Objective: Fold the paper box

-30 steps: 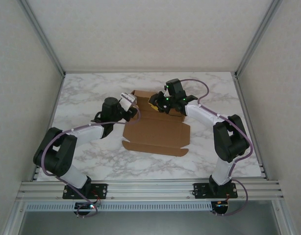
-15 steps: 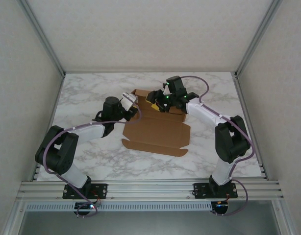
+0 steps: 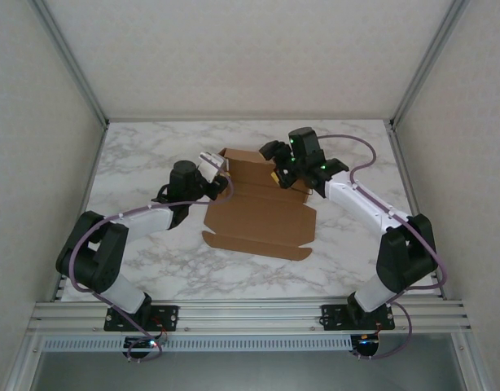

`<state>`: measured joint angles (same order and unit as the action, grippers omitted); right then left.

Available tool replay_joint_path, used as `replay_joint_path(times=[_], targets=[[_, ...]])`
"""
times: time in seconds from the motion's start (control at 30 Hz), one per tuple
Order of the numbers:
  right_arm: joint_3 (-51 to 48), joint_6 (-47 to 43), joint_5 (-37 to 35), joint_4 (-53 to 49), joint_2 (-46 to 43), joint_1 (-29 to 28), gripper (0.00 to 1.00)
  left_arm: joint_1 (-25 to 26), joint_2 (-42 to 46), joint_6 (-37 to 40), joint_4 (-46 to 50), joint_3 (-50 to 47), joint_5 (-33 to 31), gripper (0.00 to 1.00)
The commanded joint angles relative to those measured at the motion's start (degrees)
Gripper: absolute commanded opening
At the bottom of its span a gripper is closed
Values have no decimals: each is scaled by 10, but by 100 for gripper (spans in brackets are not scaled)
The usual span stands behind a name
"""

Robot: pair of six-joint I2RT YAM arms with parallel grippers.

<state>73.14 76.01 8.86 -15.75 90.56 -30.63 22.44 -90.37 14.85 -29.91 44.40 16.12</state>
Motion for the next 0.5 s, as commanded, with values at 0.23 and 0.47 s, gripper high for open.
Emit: replay_joint_path(times=[0.23, 0.47], targets=[[-14, 84, -99, -5, 17, 13, 74, 15, 38, -41, -13, -11, 42, 45], [-19, 79, -102, -13, 36, 21, 66, 11, 126, -44, 35, -27, 63, 48]])
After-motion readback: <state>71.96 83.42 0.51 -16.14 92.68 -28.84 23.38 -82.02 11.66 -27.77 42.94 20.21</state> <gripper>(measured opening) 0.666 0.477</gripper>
